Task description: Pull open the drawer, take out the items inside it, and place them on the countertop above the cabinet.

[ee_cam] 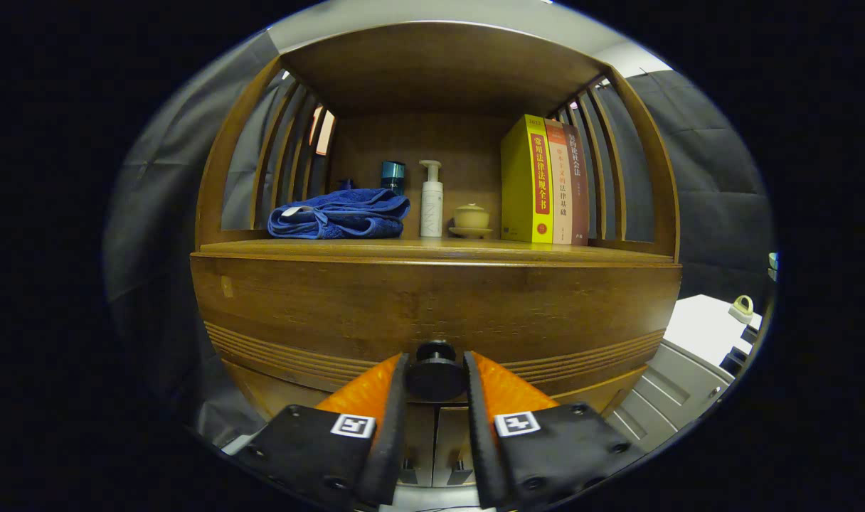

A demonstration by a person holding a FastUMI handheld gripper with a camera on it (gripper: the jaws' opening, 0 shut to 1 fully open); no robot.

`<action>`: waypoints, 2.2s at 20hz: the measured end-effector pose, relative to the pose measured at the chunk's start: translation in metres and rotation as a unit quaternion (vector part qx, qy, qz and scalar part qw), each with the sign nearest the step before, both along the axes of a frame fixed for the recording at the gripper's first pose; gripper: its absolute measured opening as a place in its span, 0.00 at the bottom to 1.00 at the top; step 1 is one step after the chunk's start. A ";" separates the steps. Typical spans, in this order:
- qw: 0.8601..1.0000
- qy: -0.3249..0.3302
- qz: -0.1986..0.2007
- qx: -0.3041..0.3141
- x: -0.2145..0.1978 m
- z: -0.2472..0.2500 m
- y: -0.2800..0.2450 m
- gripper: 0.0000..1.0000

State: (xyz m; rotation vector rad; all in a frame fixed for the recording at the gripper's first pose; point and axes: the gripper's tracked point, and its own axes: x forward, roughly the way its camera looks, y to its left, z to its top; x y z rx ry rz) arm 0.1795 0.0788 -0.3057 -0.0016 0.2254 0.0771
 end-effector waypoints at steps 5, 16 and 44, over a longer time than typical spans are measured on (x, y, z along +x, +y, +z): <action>1.000 -0.003 -0.009 0.004 -0.002 -0.001 -0.007 0.33; 0.999 -0.025 -0.011 0.025 -0.051 0.017 -0.009 0.27; 1.000 -0.008 -0.004 0.025 -0.176 0.022 -0.015 0.27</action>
